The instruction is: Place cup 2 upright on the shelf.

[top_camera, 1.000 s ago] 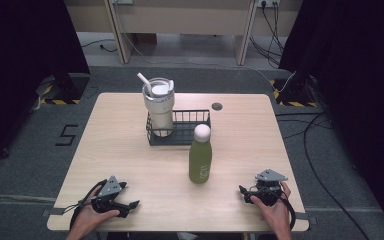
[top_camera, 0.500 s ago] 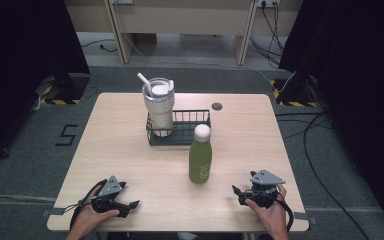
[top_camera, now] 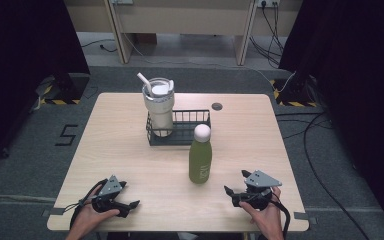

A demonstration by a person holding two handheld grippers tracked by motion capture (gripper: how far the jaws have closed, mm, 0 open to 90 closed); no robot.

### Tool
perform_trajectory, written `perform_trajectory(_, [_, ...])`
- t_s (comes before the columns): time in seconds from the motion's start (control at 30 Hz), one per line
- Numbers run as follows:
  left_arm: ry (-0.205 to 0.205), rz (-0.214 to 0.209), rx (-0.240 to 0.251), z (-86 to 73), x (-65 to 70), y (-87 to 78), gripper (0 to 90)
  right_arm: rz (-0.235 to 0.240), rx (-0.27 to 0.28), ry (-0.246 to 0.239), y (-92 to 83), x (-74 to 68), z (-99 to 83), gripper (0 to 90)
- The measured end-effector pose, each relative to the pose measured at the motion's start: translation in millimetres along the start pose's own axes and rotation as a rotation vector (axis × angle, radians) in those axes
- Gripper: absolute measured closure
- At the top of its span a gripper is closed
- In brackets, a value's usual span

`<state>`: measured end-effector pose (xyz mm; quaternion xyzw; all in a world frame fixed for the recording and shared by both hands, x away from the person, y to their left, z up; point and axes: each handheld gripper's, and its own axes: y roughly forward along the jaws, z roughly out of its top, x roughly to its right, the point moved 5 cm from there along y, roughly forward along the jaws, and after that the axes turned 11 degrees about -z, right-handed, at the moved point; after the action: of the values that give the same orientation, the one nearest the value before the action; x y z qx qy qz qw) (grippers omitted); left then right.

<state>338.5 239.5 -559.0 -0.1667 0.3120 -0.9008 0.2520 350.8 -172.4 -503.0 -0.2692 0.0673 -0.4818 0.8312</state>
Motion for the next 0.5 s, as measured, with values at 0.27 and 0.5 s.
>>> perform_trajectory(0.27, [0.0, 0.0, 0.0, 0.0, 0.0, 0.0, 11.7, 0.05, 0.048, -0.006, -1.9, -13.4, 10.4, 17.3])
perform_trajectory(0.5, [0.002, -0.003, -0.001, 0.1, -0.2, 0.0, 11.7, 0.09, 0.066, -0.017, 6.9, -24.5, 15.4, 17.1])
